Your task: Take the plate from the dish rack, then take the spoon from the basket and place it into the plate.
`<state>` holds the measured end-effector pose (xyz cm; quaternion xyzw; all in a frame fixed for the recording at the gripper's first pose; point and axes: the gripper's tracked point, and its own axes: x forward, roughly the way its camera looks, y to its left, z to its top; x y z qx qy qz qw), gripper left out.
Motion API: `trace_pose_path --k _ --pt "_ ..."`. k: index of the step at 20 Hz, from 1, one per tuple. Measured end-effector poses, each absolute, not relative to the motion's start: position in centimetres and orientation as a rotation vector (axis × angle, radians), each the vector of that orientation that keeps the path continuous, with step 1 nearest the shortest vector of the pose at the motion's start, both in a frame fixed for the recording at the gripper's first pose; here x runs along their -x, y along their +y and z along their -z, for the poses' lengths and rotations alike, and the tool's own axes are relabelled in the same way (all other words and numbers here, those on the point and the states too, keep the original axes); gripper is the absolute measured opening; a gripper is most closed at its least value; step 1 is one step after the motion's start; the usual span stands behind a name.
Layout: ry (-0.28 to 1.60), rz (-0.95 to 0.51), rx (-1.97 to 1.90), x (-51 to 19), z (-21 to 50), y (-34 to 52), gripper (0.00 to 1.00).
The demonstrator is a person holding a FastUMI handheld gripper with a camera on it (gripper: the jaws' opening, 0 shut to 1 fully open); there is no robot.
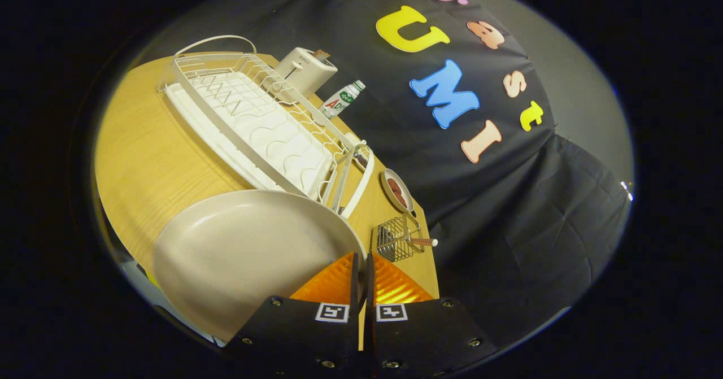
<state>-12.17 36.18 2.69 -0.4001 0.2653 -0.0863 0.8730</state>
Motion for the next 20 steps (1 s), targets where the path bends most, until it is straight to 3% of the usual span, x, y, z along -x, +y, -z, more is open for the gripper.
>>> trace_pose_path --k 10,20 --pt "0.673 0.140 0.793 12.2 1.9 35.8 0.03" --pt "0.644 0.161 0.816 10.5 0.6 35.6 0.01"
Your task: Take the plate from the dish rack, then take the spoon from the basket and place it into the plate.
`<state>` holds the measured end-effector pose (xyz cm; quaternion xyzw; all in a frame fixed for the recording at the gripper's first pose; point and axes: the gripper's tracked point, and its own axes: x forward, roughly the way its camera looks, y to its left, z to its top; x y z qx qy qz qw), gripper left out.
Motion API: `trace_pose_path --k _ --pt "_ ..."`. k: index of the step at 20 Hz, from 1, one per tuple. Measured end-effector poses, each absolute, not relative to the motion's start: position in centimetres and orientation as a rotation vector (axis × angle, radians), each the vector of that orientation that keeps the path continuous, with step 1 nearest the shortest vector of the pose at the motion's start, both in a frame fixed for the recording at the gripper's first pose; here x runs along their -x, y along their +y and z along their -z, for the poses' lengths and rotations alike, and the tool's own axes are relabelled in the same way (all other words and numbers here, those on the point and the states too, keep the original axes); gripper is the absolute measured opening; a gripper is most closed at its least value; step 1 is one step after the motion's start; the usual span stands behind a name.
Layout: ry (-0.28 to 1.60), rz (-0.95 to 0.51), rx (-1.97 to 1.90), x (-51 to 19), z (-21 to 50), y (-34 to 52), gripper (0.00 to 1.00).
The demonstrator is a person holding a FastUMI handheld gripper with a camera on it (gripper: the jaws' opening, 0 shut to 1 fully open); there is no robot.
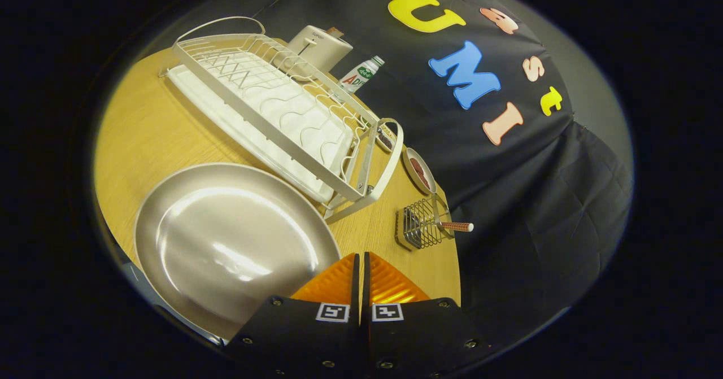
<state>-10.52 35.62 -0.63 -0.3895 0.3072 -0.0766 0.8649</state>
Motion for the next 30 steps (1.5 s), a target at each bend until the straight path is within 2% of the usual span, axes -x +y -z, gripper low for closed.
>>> trace_pose_path --k 4,14,19,20,23,25,27,29,30 --pt "0.591 0.177 0.792 10.0 -2.1 34.9 0.01" --pt "0.404 0.042 0.506 7.7 -8.9 36.6 0.01" --pt "0.380 0.088 0.437 6.6 -10.8 34.4 0.03" --pt "0.381 0.101 0.434 6.3 -11.0 33.7 0.08" --pt "0.387 0.141 0.407 5.4 -11.3 31.7 0.13" --pt "0.401 0.167 0.371 4.9 -11.3 30.2 0.35" --pt "0.407 0.189 0.335 4.1 -11.4 28.8 0.35" --pt "0.411 0.217 0.314 3.4 -11.5 27.0 0.41" --pt "0.413 0.227 0.301 3.0 -11.3 26.1 0.41"
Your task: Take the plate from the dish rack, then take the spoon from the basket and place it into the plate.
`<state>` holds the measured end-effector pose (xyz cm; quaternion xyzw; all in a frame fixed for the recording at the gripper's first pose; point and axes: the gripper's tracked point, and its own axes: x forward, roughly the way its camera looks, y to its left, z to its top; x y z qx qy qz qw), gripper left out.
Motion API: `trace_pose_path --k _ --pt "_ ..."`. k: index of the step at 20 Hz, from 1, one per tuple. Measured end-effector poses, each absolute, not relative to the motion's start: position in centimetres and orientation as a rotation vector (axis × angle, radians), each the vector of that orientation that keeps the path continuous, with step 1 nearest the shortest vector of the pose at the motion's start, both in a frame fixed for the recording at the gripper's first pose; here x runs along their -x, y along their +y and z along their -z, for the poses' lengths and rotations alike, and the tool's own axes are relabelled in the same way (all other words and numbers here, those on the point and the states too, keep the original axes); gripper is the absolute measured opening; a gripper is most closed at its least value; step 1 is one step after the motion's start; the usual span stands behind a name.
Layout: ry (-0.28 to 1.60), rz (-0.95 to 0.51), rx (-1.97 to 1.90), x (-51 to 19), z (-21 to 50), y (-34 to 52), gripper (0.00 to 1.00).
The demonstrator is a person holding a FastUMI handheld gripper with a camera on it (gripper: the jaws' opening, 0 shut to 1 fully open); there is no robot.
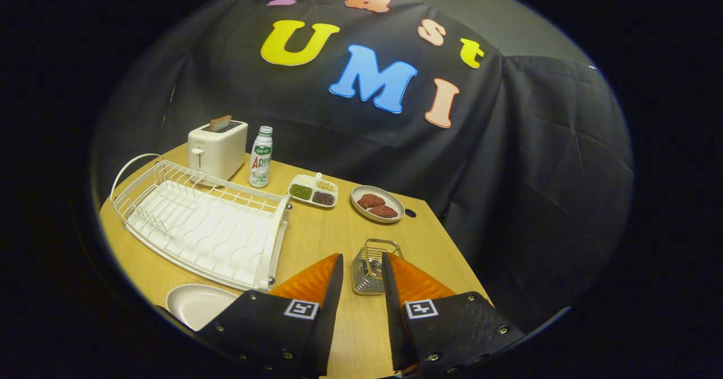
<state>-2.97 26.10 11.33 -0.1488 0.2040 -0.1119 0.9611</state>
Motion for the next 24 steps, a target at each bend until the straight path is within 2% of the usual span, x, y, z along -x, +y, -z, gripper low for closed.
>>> trace_pose_path --k 2,3,4,18,19,24 --pt "0.428 0.250 0.275 2.4 -11.0 24.6 0.42" --pt "0.440 0.262 0.259 2.0 -10.6 23.7 0.60" --pt "0.451 0.275 0.241 2.0 -10.4 23.2 0.62" --pt "0.590 0.289 0.175 -0.6 -4.6 19.7 0.62" --pt "0.593 0.284 0.175 -0.9 -4.4 19.6 0.58" --pt "0.602 0.262 0.187 -2.1 -3.6 19.4 0.58"
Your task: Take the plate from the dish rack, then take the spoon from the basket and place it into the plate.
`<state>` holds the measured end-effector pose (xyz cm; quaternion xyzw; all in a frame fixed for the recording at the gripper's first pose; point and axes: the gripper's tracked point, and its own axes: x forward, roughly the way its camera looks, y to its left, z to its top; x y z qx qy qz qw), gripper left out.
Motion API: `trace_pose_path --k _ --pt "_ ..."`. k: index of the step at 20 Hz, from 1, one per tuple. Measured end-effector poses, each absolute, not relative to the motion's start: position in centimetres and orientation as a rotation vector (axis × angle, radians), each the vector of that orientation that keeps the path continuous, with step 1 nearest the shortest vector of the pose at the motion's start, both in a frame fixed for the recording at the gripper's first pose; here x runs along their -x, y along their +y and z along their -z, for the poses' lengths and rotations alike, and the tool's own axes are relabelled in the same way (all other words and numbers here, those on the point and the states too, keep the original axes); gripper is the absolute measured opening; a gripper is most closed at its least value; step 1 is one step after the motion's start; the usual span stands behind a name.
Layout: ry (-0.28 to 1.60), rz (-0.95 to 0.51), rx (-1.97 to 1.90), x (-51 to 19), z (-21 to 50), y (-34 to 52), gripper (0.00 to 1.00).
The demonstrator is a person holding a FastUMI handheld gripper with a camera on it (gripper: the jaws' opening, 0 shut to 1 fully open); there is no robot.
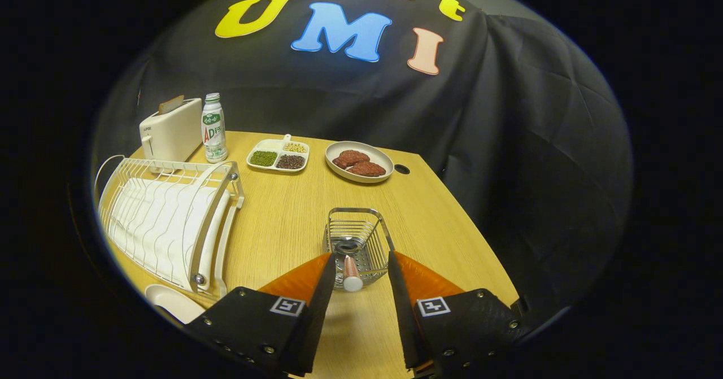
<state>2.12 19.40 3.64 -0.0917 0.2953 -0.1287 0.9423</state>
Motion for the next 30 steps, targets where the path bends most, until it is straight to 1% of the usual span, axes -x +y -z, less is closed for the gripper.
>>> trace_pose_path --k 1,2,4,5,6,9,10,11,16,17,18,30 --pt "0.604 0.235 0.178 -2.3 -3.6 19.9 0.44" --pt "0.612 0.243 0.193 -2.5 -2.9 19.5 0.31" --pt "0.620 0.244 0.202 -2.1 -3.1 19.5 0.30" --pt "0.621 0.222 0.191 -2.5 -2.8 20.0 0.30" --pt "0.630 0.238 0.199 -2.3 -2.3 20.1 0.18" --pt "0.640 0.253 0.213 -1.9 -2.7 19.9 0.17" --pt "0.636 0.235 0.204 -2.0 -2.6 20.5 0.17" --pt "0.639 0.233 0.211 -2.2 -2.4 20.4 0.10" --pt "0.648 0.246 0.230 -1.8 -2.7 20.3 0.10" --pt "0.639 0.225 0.224 -2.0 -2.8 20.7 0.10" --pt "0.635 0.214 0.224 -2.0 -2.9 21.1 0.02" --pt "0.612 0.237 0.251 -0.4 -5.7 21.4 0.01"
